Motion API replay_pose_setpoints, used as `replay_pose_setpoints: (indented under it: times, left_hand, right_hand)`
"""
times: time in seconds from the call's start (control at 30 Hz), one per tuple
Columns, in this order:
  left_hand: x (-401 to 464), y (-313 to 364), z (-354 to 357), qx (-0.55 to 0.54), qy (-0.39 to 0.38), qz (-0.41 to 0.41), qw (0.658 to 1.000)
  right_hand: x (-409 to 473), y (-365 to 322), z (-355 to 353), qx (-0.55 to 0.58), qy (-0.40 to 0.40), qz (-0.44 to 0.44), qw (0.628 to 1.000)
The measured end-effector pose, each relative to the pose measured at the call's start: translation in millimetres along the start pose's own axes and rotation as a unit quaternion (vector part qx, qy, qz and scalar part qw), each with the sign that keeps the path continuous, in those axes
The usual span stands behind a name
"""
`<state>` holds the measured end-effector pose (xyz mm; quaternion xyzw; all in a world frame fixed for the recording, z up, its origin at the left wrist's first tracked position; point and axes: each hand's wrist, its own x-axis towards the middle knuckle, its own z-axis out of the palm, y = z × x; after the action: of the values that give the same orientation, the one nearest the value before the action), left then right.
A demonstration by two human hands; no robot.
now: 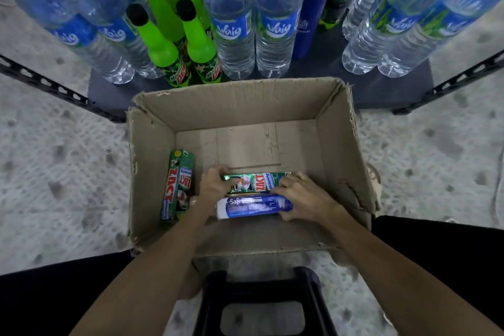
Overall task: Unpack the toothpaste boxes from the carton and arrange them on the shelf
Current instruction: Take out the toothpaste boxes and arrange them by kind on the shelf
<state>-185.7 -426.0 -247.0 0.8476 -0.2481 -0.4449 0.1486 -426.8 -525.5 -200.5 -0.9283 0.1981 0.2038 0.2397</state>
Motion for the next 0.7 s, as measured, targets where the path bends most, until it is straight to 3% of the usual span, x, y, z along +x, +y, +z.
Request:
replay_pose_setpoints:
  times: [0.13, 0.33, 0.53, 0.7]
  left_hand:
    - [10, 16, -12, -0.036, 0.04, 0.029, 0.998]
    - [32, 33, -54, 0.027, 0.159, 0.088, 0.983]
    - [34, 27, -58, 0.066, 0.043, 0.131, 0.988]
    - [41, 14, -51, 0.195, 0.093, 0.19, 0.958]
  right_hand:
    - [0, 4, -5, 0.026, 0.064, 0.008, 0.998]
    - [10, 24, -16, 0.055, 0.134, 0.098, 0.985]
    - [22, 38, -11, 0.017, 0.123, 0.148, 0.981]
    - [24, 37, 10, -0.031, 0.099, 0.168, 0.98]
